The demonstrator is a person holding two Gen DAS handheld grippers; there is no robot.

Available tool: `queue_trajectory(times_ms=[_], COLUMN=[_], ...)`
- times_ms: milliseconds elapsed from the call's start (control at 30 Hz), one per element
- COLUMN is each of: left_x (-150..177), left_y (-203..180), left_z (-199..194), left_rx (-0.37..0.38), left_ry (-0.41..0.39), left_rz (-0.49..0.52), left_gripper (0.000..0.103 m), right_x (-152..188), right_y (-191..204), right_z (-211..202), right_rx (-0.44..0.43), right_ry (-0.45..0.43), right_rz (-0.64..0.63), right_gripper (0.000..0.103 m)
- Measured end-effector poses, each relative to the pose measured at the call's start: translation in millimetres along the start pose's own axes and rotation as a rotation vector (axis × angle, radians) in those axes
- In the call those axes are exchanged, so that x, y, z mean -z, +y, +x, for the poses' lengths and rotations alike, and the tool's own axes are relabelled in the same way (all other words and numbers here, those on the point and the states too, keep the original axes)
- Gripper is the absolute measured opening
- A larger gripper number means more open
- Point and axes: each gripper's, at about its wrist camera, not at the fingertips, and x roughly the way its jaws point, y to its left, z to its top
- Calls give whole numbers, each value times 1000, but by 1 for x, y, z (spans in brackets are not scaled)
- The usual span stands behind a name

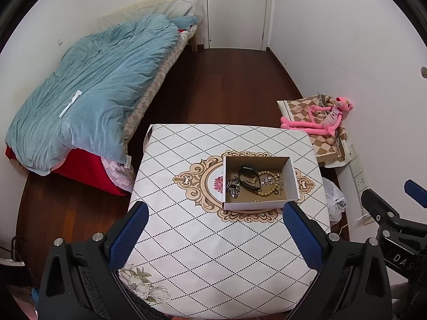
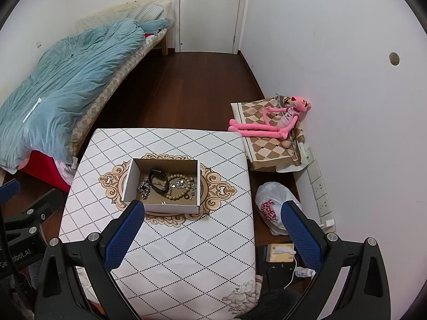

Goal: Organize jewelry

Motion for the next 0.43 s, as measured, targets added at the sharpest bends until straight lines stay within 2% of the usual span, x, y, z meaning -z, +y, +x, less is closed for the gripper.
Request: queue_trajectory(times_ms=[433], left_x=[-2], left_y=[-3], left_z=[-5], left_rx=[8], left_ry=[-19], left_rz=[-3], left_gripper=[103], right_x=[0], right_y=[3], right_z=[-1], right_rx=[1], right_ry=[3], right_rz=[-1], right_gripper=[103])
